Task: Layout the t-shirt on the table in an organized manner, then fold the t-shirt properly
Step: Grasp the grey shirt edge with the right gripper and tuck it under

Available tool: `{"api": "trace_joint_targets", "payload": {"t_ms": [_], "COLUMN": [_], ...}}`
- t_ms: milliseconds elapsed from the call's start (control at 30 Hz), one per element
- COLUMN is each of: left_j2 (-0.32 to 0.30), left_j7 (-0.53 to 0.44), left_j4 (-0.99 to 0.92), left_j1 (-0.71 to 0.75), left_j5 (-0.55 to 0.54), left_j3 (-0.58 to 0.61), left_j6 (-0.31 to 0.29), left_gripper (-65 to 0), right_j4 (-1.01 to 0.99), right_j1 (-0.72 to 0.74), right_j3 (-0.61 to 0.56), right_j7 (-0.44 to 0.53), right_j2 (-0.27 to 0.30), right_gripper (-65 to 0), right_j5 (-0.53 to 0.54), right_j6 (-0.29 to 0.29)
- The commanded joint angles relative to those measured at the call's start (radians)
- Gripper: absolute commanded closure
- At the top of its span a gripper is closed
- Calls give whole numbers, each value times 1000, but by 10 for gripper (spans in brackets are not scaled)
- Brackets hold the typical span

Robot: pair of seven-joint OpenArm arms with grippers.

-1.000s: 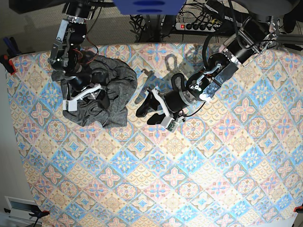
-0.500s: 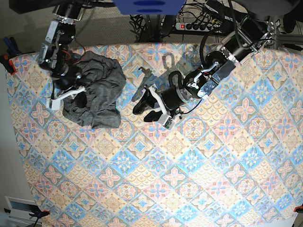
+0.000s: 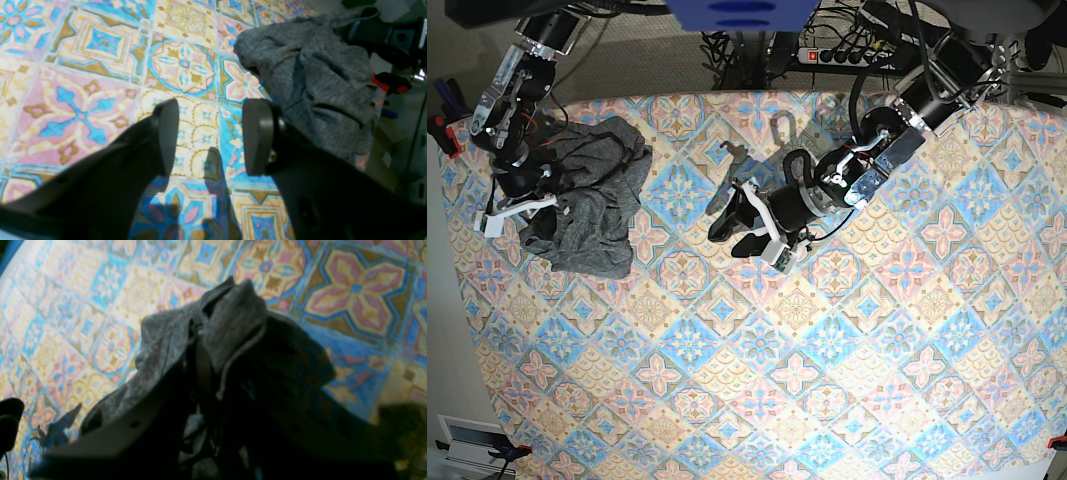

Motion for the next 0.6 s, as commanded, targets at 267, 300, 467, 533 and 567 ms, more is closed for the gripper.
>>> {"api": "trace_joint_targets", "payload": {"t_ms": [267, 300, 467, 533, 567], "left_j2": [0, -2, -2, -2, 0], "left_j7": [-25, -25, -25, -25, -25], "left_j4": [19, 19, 19, 19, 19], "left_j1": [-19, -17, -17, -17, -17], "left_j5": [-3, -3, -3, -3, -3], "left_j3": [-7, -7, -7, -7, -7], "left_j6": [-9, -9, -9, -9, -9], "left_gripper": [-299, -299, -299, -299, -299], "right_j4": [-197, -214, -235, -228, -221], "right_j1": [9, 9, 1, -1, -1], "right_j3": [37, 59, 89, 82, 80], "right_j7": [31, 41, 53, 51, 51], "right_j2": [14, 14, 13, 13, 13], "right_gripper": [0, 0, -20, -70, -99], "right_j5": [15, 15, 13, 15, 15], "right_j6": [6, 6, 6, 6, 6]}}
